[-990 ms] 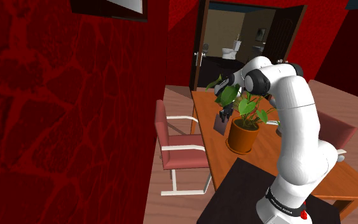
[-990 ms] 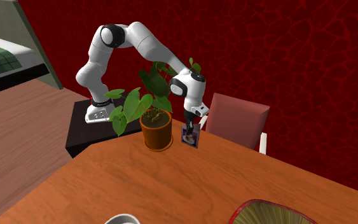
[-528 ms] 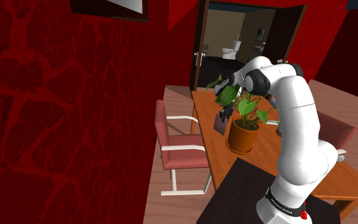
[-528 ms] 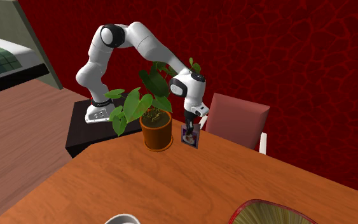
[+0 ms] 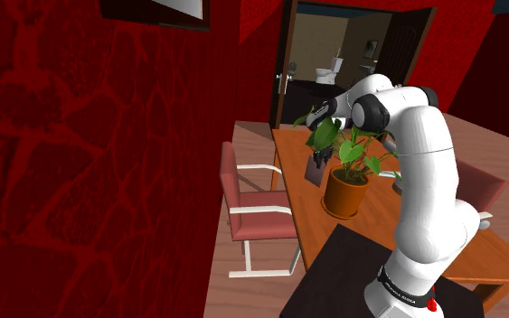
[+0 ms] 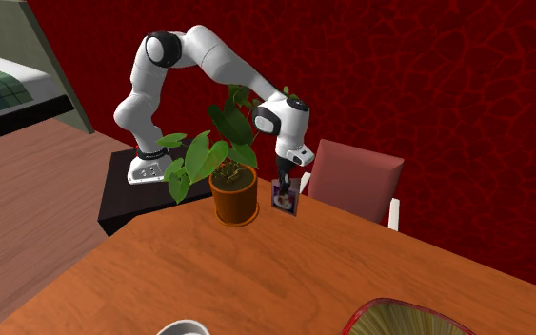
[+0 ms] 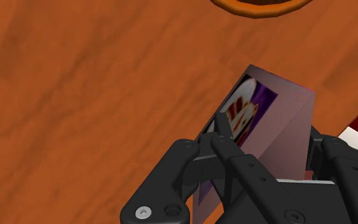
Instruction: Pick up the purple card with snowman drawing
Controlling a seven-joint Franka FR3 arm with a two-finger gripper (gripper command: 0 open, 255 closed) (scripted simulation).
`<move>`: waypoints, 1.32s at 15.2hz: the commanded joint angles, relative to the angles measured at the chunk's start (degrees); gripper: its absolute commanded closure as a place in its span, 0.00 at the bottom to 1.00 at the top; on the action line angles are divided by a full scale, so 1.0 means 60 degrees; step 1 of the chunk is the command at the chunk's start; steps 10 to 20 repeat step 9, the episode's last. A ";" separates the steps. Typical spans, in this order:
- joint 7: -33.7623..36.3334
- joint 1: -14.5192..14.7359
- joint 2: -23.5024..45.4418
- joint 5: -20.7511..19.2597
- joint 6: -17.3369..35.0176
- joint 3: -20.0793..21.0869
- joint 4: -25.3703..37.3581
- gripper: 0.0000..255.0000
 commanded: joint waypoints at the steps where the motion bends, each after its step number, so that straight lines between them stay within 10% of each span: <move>1: 0.0036 0.0028 -0.0130 -0.0065 -0.0201 -0.0042 0.0078 1.00; 20: 0.0123 0.0097 -0.0513 -0.0253 -0.0807 -0.0158 0.0331 1.00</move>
